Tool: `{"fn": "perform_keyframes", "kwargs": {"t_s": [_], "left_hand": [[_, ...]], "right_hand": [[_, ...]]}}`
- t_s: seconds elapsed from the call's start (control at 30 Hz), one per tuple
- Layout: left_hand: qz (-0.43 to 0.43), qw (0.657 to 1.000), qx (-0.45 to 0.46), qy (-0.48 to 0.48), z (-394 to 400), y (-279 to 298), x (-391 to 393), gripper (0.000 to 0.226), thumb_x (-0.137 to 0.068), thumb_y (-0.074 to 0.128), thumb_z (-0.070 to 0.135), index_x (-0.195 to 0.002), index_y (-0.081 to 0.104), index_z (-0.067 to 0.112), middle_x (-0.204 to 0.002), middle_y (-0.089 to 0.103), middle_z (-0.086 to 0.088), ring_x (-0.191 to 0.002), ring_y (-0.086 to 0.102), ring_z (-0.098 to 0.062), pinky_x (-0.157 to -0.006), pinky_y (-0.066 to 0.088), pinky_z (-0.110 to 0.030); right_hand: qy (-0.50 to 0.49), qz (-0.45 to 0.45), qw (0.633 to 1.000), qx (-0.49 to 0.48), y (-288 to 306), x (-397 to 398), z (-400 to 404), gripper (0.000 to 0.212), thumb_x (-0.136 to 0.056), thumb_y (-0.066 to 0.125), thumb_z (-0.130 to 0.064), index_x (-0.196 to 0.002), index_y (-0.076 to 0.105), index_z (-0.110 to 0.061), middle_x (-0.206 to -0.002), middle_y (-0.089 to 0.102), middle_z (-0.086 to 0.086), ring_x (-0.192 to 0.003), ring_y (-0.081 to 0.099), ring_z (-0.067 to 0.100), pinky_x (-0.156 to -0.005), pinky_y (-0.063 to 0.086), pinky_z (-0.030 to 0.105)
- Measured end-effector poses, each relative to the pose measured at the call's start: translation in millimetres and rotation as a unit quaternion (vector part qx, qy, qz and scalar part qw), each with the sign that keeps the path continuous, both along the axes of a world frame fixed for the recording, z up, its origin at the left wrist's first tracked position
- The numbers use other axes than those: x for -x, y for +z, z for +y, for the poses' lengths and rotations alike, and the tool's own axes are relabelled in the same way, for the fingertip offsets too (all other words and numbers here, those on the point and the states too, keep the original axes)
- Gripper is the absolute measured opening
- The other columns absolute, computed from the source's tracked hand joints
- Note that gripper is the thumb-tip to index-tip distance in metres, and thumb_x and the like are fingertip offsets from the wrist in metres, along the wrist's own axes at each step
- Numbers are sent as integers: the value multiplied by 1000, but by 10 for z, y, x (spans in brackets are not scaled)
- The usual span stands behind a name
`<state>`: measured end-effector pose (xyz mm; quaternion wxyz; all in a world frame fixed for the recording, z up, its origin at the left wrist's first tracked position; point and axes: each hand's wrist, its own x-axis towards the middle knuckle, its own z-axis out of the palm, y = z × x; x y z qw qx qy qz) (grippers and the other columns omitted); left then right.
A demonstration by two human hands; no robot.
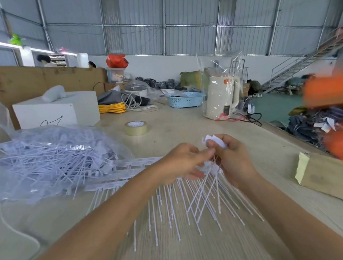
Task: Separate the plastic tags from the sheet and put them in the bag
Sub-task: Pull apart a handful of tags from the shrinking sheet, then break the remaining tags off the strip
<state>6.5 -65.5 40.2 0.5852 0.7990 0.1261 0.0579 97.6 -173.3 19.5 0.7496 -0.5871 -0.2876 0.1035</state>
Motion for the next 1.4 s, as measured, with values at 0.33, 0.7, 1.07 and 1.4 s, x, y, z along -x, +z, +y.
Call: {"fn": "perform_keyframes", "kwargs": {"t_s": [0.33, 0.7, 1.07, 1.4], "left_hand": [[-141, 989, 19, 27, -53, 6, 226, 10, -93, 57, 11, -93, 52, 20, -73, 63, 0, -46, 58, -7, -49, 52, -22], [-48, 920, -347, 173, 1008, 162, 1490, 31, -97, 47, 13, -71, 60, 2, -58, 52, 2, -43, 43, 0, -48, 36, -15], [103, 943, -262, 178, 1667, 170, 2194, 35, -94, 45, 7, -60, 47, 9, -39, 46, 10, -36, 38, -1, -41, 34, -14], [30, 838, -221, 498, 2323, 151, 1631, 24, -89, 44, -2, -106, 58, -11, -111, 60, -28, -101, 59, -39, -76, 47, -35]], "right_hand": [[-57, 2, 996, -63, 240, 183, 319, 10, -88, 62, -7, -91, 68, -14, -77, 68, 2, -61, 66, 5, -60, 54, 23], [13, -258, 961, 101, 343, 887, 1593, 24, -98, 45, -29, -112, 51, -11, -112, 57, 11, -100, 53, 20, -75, 43, 24], [-37, -603, 604, 520, 237, 1031, 2258, 79, -83, 57, -7, -148, 11, -13, -153, 4, 4, -135, 23, 36, -96, 35, 58], [-11, -500, 765, 405, 615, 1030, 2395, 93, -82, 59, 5, -148, -6, 0, -157, -7, 15, -130, 43, 28, -77, 43, 29]]}}
